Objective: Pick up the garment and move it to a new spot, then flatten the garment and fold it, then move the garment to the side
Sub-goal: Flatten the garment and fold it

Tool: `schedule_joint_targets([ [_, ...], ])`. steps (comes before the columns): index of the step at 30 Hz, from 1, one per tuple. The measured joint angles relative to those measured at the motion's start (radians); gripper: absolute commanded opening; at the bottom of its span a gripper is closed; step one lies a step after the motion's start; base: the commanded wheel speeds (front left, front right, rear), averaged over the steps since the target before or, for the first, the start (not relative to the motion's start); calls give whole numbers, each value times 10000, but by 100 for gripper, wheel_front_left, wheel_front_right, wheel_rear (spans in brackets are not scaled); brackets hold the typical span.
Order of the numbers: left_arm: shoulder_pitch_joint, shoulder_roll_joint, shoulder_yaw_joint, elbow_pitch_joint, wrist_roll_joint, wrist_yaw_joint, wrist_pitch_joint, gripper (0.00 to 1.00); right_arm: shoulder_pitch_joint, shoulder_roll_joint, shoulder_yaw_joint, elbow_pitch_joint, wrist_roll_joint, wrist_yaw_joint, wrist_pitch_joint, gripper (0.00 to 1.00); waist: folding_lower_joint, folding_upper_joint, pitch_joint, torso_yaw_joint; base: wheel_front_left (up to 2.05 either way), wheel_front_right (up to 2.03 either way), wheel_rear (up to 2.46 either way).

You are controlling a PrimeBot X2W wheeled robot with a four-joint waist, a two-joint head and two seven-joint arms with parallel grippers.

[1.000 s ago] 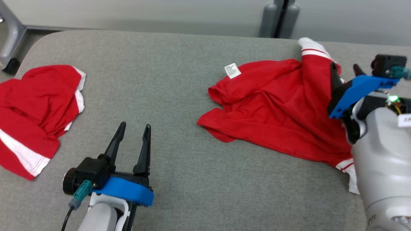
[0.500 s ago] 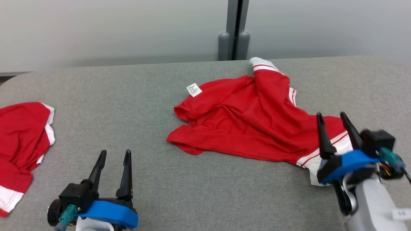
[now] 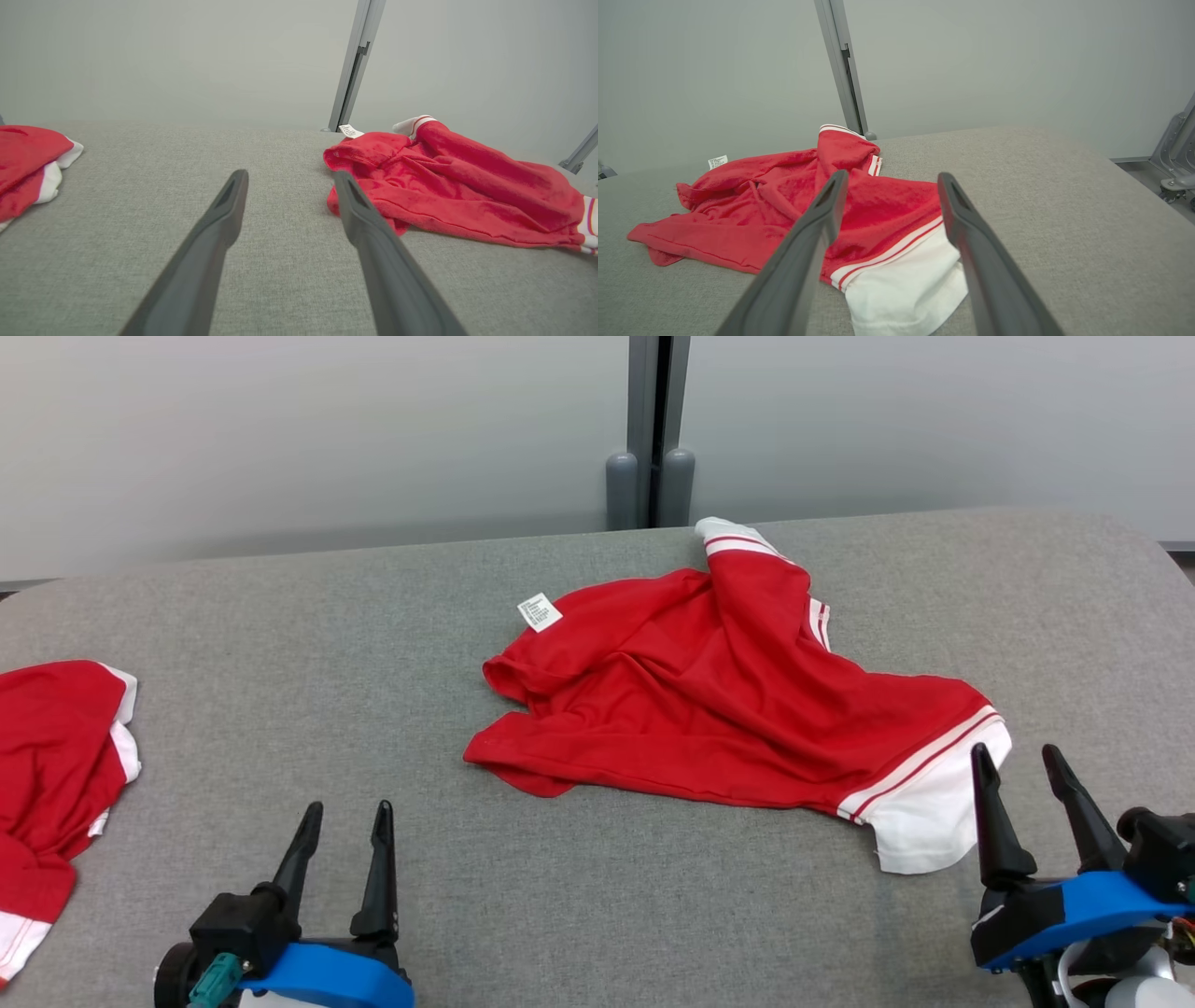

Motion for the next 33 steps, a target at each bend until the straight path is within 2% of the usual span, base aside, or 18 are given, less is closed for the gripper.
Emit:
schedule_joint_targets([
  [7, -1027, -65, -692, 606, -6, -52, 861, 100, -4, 6, 366, -194, 255, 0, 151, 100, 1, 0, 323, -148, 0, 0, 0],
  [14, -2760, -173, -1162, 2243, -311, -123, 2359, 100, -139, 10, 909, -134, 336, 0, 54, 100, 2, 0, 782, -570, 0, 0, 0],
  [24, -3883, -198, -1003, 3827, -556, 349, 3430, 100, -458, 12, 1298, 165, 523, 0, -205, 100, 2, 0, 1162, -1081, 0, 0, 0],
  [25, -3903, -201, -986, 3923, -619, 399, 3534, 93, -459, 12, 1304, 201, 543, 0, -209, 100, 2, 0, 1168, -1090, 0, 0, 0],
  [26, -3909, -207, -968, 3994, -679, 401, 3586, 42, -458, 12, 1308, 245, 573, 0, -228, 100, 2, 0, 1171, -1093, 0, 0, 0],
  [27, -3913, -215, -970, 4034, -706, 399, 3588, 0, -459, 12, 1308, 263, 581, 0, -242, 100, 2, 0, 1175, -1089, 0, 0, 0],
  [33, -3958, -360, -1074, 4111, -1064, 161, 3532, 0, -496, 12, 1225, 341, 610, 0, -284, 100, 1, 0, 1175, -810, 0, 0, 0],
])
